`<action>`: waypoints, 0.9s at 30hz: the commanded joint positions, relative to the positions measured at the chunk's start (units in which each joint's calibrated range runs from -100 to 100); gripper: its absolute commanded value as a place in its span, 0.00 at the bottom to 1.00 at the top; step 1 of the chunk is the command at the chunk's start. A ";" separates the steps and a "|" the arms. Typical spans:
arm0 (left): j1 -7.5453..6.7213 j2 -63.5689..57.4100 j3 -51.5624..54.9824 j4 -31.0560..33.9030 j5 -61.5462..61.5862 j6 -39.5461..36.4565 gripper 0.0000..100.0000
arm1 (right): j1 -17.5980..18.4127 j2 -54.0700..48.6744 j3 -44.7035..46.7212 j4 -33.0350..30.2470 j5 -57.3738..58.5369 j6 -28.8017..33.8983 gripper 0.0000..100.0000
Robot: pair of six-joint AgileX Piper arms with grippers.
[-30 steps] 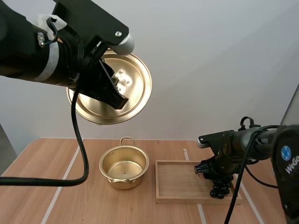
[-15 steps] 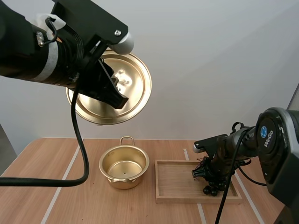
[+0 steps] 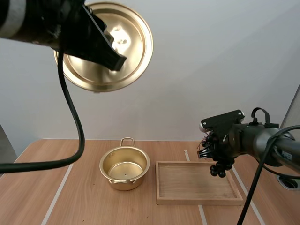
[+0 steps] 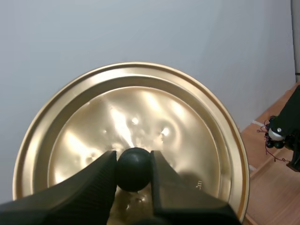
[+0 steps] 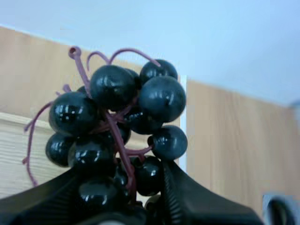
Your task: Open the lid, put the grape in the pot, and close it
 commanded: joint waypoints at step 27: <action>-0.16 -1.21 -22.15 7.21 4.84 -4.73 0.00 | 25.12 16.48 -19.55 4.32 0.64 -5.89 0.00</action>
